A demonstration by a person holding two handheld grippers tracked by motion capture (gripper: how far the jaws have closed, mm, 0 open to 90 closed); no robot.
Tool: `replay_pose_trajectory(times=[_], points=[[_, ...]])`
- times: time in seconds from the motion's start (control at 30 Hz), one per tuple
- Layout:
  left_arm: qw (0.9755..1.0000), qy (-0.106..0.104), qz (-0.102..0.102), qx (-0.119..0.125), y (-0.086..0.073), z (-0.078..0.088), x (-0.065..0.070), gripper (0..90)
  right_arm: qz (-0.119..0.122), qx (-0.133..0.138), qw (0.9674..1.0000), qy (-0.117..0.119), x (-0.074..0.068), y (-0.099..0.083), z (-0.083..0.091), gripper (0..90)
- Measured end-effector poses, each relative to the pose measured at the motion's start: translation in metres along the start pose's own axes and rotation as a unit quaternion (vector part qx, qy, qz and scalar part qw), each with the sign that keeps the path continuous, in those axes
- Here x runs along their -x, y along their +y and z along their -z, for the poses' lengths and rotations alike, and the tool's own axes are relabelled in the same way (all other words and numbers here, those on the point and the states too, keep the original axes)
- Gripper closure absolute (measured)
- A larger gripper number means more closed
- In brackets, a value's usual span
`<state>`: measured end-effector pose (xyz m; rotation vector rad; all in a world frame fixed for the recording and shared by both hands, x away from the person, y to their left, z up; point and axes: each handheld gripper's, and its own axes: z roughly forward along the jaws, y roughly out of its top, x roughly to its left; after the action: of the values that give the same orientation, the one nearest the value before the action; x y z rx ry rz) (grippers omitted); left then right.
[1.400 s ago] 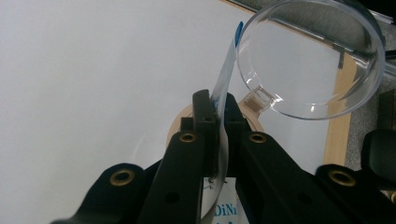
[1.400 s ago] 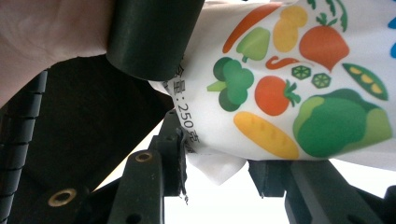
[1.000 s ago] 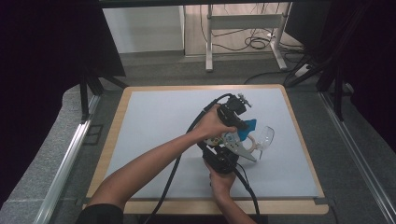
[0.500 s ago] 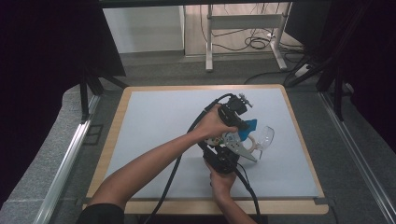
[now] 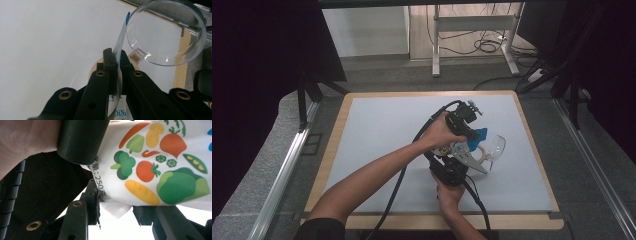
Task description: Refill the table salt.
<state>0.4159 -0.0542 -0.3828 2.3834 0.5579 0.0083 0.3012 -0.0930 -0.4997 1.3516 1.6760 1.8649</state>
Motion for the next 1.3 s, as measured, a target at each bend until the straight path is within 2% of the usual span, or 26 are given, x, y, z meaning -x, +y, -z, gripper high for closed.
replay_pose_trajectory(times=[0.4, 0.77, 1.0, 1.3], points=[[1.0, 0.0, -0.004, -0.003, -0.0003, 0.0008, -0.0003, 89.4, -0.001, 0.001, 1.0, 0.0, -0.0006, -0.0001, 0.0001, 61.8], [1.0, 0.001, -0.006, -0.004, -0.0002, 0.0008, -0.0003, 89.4, -0.012, 0.004, 0.9999, 0.002, -0.0015, 0.0003, -0.0003, 62.0], [1.0, 0.001, -0.003, -0.002, -0.0001, -0.0003, 0.0005, 89.3, -0.028, 0.005, 0.9996, 0.003, -0.0019, 0.0009, -0.0006, 62.2], [1.0, 0.0, -0.004, -0.003, 0.0, -0.0008, 0.0009, 89.3, -0.034, 0.006, 0.9994, 0.003, -0.002, 0.0014, -0.0007, 62.4]])
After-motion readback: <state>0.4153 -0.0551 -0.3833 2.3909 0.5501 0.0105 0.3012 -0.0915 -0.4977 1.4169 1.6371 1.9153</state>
